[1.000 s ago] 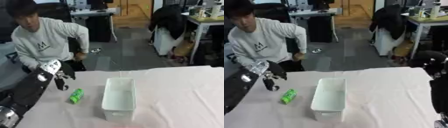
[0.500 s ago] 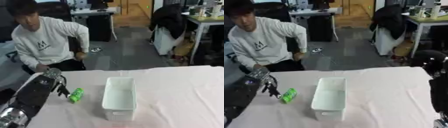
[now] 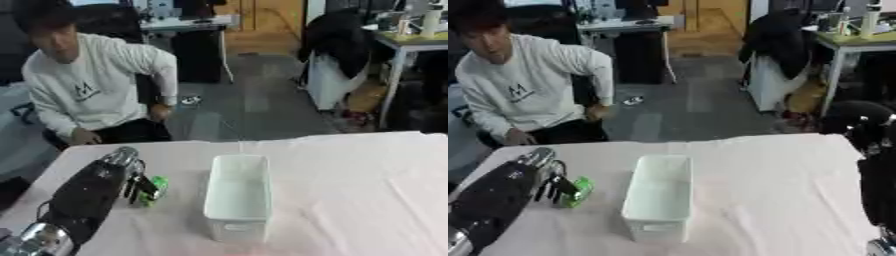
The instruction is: Pick up objects on the table and place them in the box.
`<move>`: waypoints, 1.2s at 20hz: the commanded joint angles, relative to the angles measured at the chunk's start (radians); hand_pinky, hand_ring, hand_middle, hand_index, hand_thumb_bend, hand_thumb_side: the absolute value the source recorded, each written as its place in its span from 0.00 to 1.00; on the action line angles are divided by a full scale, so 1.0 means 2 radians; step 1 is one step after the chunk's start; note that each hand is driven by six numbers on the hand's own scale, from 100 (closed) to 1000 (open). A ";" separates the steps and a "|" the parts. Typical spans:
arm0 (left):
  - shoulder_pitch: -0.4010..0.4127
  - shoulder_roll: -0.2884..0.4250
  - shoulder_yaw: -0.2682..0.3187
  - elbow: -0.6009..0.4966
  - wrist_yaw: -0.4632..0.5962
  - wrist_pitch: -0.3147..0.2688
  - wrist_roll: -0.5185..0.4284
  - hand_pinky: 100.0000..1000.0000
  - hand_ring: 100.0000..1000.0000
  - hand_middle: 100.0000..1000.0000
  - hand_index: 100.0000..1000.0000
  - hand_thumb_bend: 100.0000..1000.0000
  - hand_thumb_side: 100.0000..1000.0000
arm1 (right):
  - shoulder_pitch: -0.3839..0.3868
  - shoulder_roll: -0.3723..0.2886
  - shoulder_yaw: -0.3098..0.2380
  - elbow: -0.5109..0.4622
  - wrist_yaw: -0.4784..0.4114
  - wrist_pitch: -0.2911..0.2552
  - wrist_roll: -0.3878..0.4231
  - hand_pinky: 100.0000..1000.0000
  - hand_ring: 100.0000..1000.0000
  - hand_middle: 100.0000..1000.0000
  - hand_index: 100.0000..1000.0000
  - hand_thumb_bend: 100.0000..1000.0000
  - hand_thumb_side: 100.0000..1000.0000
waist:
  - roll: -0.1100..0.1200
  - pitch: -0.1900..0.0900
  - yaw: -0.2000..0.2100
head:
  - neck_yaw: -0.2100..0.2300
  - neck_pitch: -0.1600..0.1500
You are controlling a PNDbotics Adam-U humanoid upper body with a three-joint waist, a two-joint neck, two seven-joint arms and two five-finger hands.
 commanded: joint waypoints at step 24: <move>-0.003 -0.020 0.026 -0.056 -0.030 0.071 0.001 0.81 0.97 1.00 1.00 1.00 1.00 | -0.012 0.001 0.000 -0.006 -0.002 0.004 0.006 0.58 0.62 0.64 0.73 0.00 0.98 | -0.003 -0.003 -0.004 | 0.009 -0.015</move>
